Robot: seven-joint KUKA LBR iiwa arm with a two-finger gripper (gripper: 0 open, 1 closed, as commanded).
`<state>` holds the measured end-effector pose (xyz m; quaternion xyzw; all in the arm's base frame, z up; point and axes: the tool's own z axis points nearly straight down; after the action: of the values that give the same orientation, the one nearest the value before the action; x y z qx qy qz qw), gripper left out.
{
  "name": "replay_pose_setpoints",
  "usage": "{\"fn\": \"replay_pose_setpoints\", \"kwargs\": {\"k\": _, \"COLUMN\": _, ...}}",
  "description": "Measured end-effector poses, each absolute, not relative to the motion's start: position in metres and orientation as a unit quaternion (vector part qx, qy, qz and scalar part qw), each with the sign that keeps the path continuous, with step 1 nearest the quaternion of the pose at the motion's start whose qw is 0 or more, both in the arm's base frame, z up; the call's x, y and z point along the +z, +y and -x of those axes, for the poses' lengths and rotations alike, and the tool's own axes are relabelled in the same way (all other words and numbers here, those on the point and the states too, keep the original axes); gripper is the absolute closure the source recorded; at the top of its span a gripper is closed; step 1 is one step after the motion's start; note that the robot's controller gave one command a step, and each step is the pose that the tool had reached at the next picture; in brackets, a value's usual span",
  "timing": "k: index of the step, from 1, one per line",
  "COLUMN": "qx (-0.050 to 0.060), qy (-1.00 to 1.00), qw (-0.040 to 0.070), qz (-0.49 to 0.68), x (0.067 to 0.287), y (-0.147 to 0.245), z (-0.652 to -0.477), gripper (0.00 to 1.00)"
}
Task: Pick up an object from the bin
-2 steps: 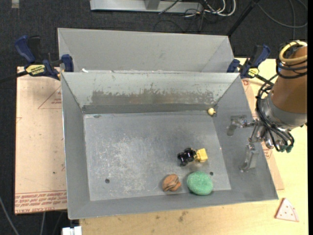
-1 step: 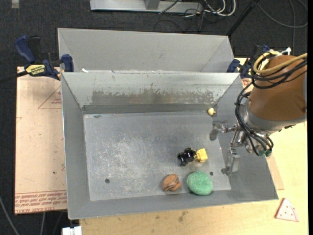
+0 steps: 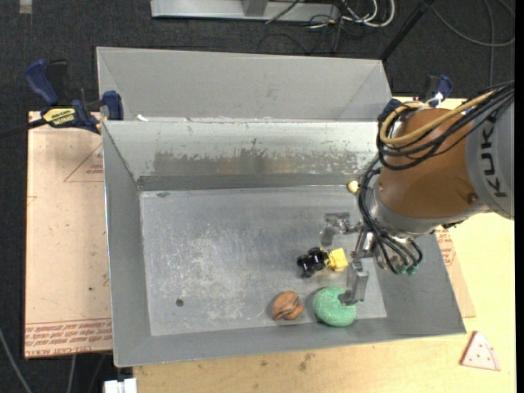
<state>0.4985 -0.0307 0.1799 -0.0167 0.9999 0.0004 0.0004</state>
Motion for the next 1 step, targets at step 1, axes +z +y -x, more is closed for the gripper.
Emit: {"fn": "replay_pose_setpoints", "kwargs": {"k": 1, "qx": 0.002, "qy": 0.999, "qw": 0.001, "qz": 0.032, "x": 0.1456, "y": -0.0280, "z": -0.4991, "gripper": 0.00}}
